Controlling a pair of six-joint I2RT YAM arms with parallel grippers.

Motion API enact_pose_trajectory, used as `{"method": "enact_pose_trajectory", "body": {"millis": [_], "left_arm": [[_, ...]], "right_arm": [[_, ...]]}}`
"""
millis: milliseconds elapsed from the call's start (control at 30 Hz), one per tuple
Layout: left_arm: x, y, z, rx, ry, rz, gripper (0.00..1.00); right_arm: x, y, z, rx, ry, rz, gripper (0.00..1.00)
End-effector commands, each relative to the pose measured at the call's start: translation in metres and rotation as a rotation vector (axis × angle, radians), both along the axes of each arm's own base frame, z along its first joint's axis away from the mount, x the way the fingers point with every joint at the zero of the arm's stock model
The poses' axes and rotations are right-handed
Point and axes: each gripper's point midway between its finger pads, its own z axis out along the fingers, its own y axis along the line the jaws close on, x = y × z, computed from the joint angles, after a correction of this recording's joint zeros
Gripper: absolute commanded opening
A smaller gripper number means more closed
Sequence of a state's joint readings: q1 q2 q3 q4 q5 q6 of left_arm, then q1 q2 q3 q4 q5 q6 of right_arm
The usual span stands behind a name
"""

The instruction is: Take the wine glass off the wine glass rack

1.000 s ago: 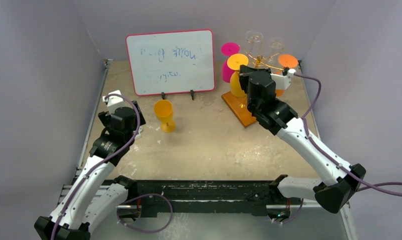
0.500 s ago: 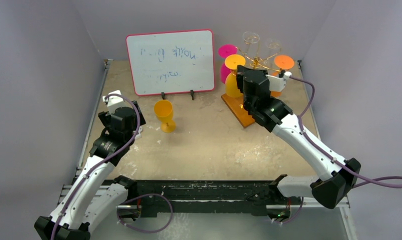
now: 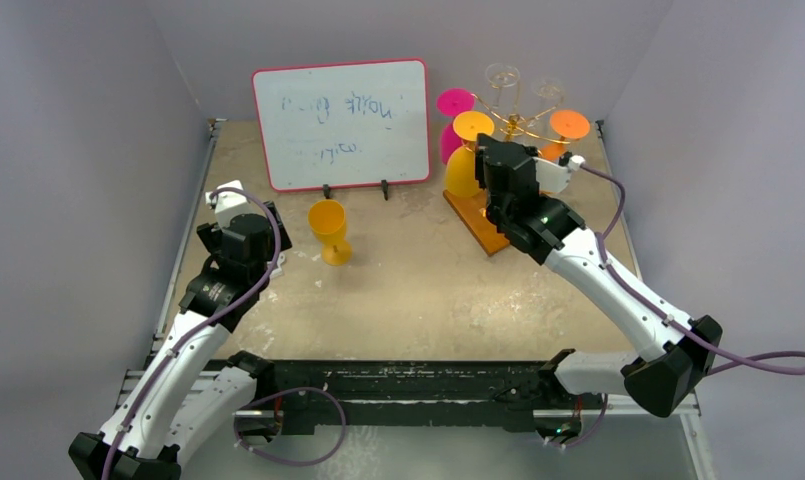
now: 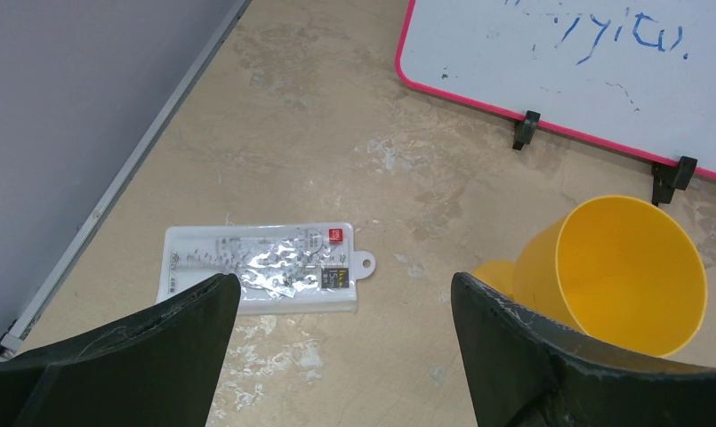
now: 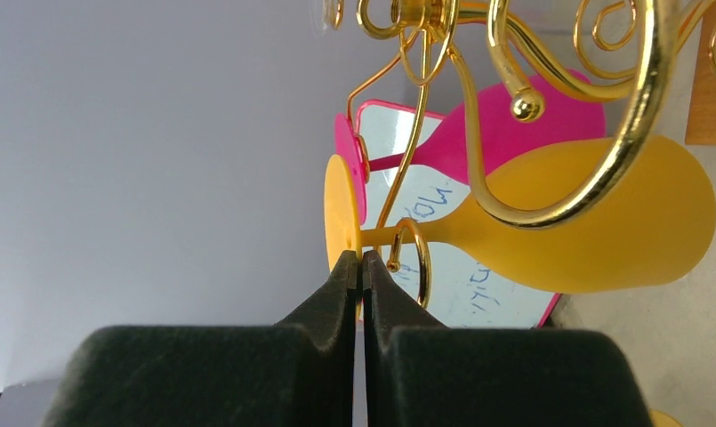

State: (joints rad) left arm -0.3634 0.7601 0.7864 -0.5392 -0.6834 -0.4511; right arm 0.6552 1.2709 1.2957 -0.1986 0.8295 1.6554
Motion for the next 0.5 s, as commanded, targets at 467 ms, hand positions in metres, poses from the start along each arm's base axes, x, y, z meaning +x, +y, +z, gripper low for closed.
{"method": "enact_pose_trajectory", "body": {"millis": [467], "left_arm": [[0.005,-0.0036,0.0035,-0.002,-0.027,-0.017,0.88]], "right_arm": [[-0.0102,-0.0172,0.02,0.103,-0.031,-0.117,0.0]]}}
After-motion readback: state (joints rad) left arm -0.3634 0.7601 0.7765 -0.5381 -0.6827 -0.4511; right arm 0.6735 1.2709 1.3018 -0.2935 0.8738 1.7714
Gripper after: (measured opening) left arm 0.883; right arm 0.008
